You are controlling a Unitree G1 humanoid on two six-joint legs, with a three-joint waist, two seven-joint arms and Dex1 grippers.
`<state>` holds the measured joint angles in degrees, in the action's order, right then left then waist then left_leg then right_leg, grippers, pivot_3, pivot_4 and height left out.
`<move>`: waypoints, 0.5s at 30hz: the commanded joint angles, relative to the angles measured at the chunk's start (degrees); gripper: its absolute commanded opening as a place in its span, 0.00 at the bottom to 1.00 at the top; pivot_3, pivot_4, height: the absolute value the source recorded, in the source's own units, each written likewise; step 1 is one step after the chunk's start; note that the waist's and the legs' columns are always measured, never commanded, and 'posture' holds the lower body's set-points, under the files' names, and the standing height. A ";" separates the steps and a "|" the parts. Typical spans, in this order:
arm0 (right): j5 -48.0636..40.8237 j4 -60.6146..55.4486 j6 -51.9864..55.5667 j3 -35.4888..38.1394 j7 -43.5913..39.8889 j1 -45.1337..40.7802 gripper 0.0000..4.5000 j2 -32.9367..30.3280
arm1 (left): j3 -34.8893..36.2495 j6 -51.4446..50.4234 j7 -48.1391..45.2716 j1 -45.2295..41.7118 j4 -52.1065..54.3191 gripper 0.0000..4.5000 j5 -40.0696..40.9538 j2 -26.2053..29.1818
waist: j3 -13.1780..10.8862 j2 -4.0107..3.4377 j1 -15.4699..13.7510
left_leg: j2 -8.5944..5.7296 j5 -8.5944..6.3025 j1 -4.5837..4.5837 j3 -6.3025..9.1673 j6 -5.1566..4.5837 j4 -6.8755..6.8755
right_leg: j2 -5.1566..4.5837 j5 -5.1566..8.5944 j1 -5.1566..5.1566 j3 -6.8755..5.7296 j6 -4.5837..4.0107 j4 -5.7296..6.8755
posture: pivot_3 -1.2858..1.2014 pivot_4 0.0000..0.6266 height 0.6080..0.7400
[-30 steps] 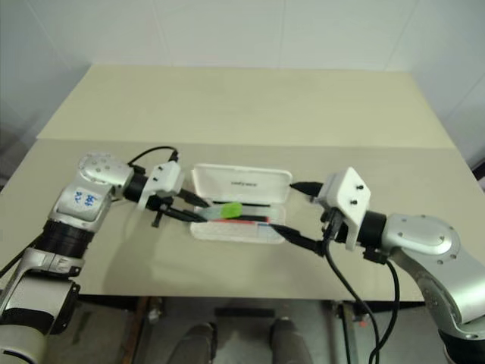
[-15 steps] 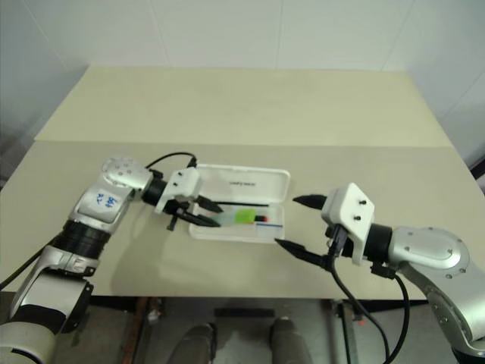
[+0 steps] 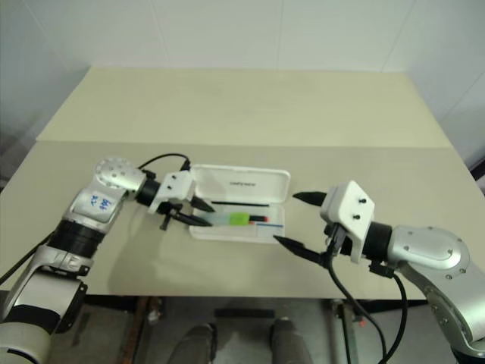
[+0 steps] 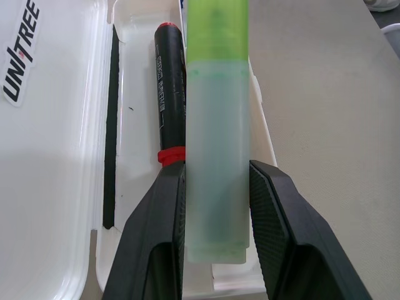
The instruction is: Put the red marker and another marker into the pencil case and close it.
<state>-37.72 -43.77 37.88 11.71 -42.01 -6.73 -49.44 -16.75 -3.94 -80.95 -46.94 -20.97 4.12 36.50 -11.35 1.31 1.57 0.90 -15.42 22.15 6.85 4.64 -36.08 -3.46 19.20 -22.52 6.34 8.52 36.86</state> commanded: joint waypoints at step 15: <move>0.30 -0.83 -1.40 -0.87 0.96 -2.03 1.00 1.24 | 0.67 -0.33 -1.72 -1.09 -0.69 1.00 -0.54 0.51 | -0.01 0.02 0.00 | 0.00 -0.01 0.07 0.01 -0.01 0.07 | -0.01 0.01 -0.04 -0.01 0.01 -0.13 | 0.52 0.24 1.00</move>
<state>-37.61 -43.75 37.59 10.88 -41.63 -8.11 -48.62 -17.34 -4.27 -82.25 -46.80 -22.22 2.90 36.63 -11.36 1.32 1.57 0.90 -15.43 22.22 6.87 4.63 -36.01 -3.46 19.21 -22.55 6.33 8.53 36.73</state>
